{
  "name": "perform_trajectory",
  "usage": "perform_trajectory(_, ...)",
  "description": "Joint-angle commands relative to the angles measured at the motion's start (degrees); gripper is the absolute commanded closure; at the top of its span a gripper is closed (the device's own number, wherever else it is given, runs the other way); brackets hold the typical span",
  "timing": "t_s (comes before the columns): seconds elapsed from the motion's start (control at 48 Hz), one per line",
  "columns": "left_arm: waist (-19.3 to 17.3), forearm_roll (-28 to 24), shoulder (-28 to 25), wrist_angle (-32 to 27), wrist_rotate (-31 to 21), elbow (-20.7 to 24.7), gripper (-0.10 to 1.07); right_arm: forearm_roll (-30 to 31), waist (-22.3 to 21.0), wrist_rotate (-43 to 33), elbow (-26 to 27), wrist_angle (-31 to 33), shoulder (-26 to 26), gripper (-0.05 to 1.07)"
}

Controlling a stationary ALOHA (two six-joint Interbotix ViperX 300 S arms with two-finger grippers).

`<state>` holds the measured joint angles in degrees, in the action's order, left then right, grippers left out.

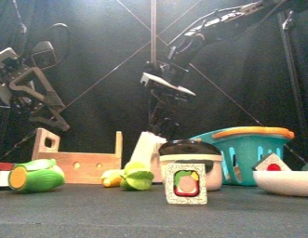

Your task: Pull out cleaver

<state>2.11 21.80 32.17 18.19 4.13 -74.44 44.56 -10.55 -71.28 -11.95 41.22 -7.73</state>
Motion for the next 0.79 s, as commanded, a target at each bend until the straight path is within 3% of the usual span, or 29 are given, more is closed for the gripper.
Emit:
perform_trajectory(0.0,0.0,0.0,0.0,0.2,0.0,0.6,-0.04,-0.1,0.2,0.0,1.8,0.5,1.7,0.67)
perform_trajectory(0.771,0.0,0.0,-0.1,-0.3,0.0,0.5,-0.04,0.2,4.3,0.1,1.9,5.2,7.0,0.67)
